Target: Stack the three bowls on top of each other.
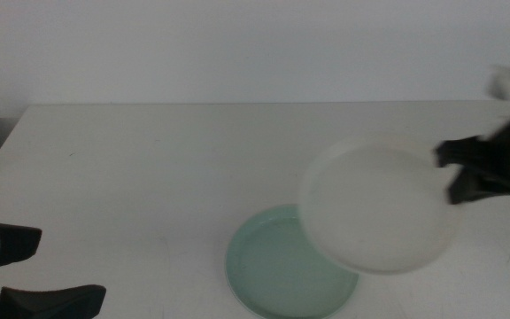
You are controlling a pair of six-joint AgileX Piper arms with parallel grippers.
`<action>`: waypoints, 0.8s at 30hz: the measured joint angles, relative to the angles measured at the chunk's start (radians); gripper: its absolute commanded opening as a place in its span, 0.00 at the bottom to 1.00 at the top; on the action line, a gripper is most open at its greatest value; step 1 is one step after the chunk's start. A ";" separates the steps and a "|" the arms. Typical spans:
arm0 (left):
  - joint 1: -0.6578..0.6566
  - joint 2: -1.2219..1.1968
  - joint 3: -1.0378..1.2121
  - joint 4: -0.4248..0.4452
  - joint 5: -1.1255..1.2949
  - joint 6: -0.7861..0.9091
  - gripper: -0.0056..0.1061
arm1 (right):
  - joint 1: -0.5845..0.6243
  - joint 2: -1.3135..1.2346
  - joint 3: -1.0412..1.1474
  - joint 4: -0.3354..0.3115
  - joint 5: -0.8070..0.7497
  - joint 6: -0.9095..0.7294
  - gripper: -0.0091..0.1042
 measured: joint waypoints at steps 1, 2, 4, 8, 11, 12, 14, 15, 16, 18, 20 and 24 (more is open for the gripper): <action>0.000 0.000 0.000 0.000 0.000 0.000 0.99 | 0.032 0.029 -0.014 0.000 -0.012 0.006 0.07; 0.000 0.000 0.000 0.000 0.000 0.000 0.99 | 0.062 0.053 -0.026 0.000 -0.025 0.012 0.07; 0.000 0.000 0.000 0.000 0.000 0.000 0.99 | 0.116 0.111 -0.054 0.000 -0.051 0.028 0.07; 0.000 0.000 0.000 0.000 0.000 0.000 0.99 | 0.197 0.208 -0.101 0.000 -0.087 0.050 0.07; 0.000 0.000 0.000 0.000 0.000 0.000 0.99 | 0.250 0.269 -0.123 0.000 -0.115 0.050 0.07; 0.000 0.000 0.000 0.000 0.000 0.000 0.99 | 0.263 0.282 -0.127 0.003 -0.125 0.051 0.07; 0.000 0.000 0.000 0.000 0.000 0.000 0.99 | 0.281 0.311 -0.128 0.006 -0.134 0.053 0.07; 0.000 0.000 0.000 0.000 0.000 0.000 0.99 | 0.288 0.325 -0.128 0.006 -0.136 0.053 0.07; 0.000 0.000 0.000 0.000 0.000 0.000 0.99 | 0.294 0.339 -0.128 0.006 -0.136 0.053 0.07; 0.000 0.000 0.000 0.000 0.000 0.000 0.99 | 0.299 0.361 -0.128 0.006 -0.136 0.053 0.07; 0.000 0.000 0.000 0.000 0.000 0.000 0.99 | 0.303 0.379 -0.128 0.007 -0.137 0.053 0.07; 0.000 0.000 0.000 0.000 0.000 0.000 0.99 | 0.303 0.392 -0.128 -0.007 -0.145 0.053 0.10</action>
